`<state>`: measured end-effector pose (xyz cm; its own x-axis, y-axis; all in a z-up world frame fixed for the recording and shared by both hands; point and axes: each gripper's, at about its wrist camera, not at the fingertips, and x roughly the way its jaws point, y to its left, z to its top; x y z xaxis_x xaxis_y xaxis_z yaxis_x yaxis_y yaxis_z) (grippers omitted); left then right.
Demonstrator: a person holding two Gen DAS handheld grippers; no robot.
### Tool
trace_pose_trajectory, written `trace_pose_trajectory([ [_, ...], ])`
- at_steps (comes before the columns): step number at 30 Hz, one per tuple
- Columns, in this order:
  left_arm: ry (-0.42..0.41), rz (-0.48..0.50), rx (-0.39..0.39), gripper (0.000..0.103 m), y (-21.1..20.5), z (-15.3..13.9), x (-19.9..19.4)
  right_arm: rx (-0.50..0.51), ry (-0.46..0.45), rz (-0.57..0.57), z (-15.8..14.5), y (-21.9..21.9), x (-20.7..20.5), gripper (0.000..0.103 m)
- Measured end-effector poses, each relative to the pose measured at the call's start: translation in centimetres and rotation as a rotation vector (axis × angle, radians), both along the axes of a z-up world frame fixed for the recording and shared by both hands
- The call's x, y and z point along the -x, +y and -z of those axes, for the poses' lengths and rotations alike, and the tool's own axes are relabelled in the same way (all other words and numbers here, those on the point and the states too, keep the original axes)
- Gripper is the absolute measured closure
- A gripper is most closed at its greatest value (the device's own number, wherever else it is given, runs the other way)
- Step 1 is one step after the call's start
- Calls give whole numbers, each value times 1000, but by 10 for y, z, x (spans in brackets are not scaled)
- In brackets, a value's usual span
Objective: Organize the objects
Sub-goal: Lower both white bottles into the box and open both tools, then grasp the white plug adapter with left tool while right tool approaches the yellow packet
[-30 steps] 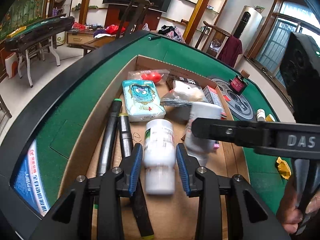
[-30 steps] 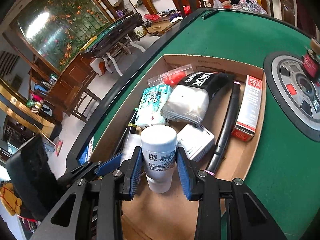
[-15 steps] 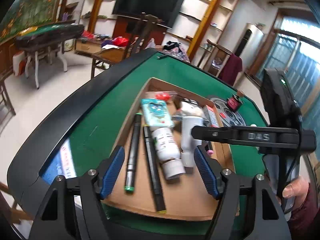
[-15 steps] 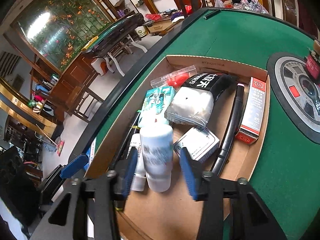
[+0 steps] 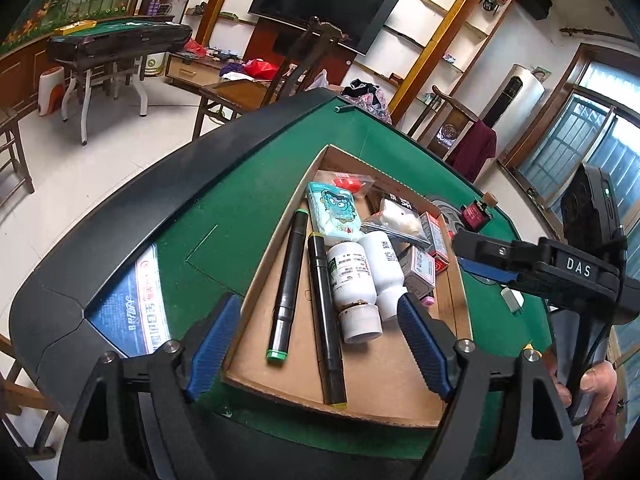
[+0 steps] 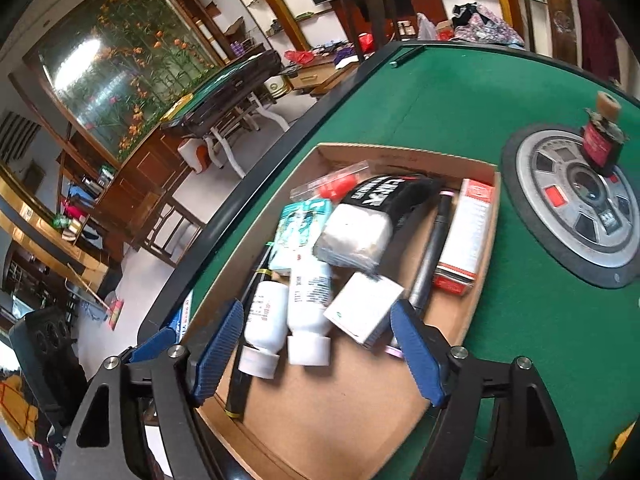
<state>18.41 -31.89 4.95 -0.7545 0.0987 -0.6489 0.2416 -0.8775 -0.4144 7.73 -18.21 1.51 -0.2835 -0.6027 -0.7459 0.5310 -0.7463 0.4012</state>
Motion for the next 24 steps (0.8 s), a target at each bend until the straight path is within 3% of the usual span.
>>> trace_pose_trajectory([
  [10, 20, 10, 37, 21, 13, -18, -4, -83, 133, 162, -23, 94, 3, 11],
  [16, 2, 44, 48, 20, 31, -19, 2, -62, 97, 325, -17, 175, 16, 10],
  [24, -21, 70, 78, 20, 53, -23, 11, -13, 70, 450, -11, 241, 20, 10],
])
